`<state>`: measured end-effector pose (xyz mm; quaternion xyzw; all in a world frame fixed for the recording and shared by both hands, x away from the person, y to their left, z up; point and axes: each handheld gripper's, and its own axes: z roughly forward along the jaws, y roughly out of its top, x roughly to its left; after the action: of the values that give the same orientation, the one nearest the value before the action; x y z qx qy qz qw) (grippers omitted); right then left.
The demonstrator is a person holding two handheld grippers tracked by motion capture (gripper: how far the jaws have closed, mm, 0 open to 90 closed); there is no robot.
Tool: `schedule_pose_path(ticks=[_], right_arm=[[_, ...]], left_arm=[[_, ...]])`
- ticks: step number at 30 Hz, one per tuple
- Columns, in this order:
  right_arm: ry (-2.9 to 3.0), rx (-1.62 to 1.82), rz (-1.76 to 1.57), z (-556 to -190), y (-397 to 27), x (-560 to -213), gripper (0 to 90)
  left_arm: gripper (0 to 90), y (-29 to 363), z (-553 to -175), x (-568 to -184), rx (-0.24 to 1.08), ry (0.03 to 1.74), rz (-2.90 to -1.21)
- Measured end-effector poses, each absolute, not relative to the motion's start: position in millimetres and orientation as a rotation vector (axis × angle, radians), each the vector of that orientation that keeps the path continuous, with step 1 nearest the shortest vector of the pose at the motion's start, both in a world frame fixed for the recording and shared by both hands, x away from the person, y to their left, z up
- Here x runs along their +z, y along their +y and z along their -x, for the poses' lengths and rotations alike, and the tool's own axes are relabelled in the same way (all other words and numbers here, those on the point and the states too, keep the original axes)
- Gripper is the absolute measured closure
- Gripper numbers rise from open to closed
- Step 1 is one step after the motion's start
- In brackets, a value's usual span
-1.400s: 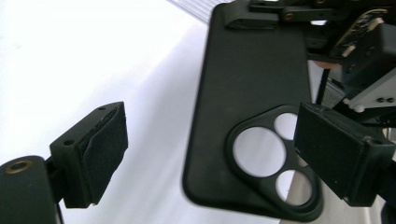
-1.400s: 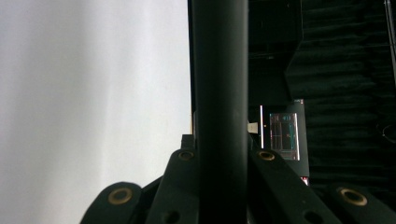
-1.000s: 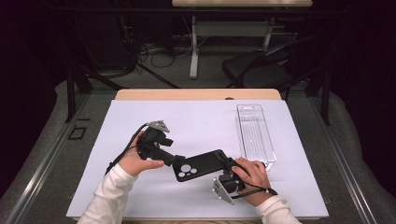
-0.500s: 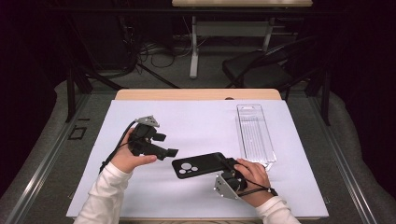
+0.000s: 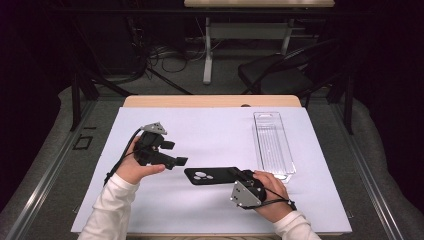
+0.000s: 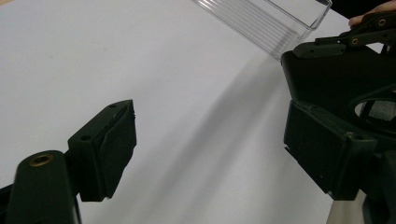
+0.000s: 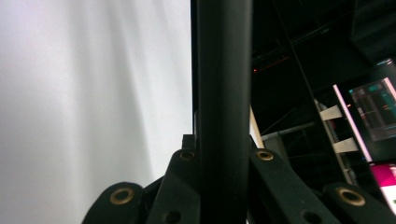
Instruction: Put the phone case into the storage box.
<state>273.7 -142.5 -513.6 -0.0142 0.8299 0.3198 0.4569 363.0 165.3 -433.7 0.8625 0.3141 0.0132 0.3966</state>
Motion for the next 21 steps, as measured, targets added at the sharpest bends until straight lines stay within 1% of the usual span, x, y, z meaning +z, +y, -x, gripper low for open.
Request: schedule_pose_path(ticks=[16, 21], right_arm=[[2.148, 0.942, -0.133, -280.3, -148.3, -511.5, 88.0], [2.201, 1.04, -0.202, -283.7, -150.4, -511.4, 88.0]], left_arm=[[19.2, 167.0, -363.9, -434.4, 0.047, 0.8, -2.192], [20.0, 167.0, -364.0, -434.8, 0.051, 0.792, -2.198]])
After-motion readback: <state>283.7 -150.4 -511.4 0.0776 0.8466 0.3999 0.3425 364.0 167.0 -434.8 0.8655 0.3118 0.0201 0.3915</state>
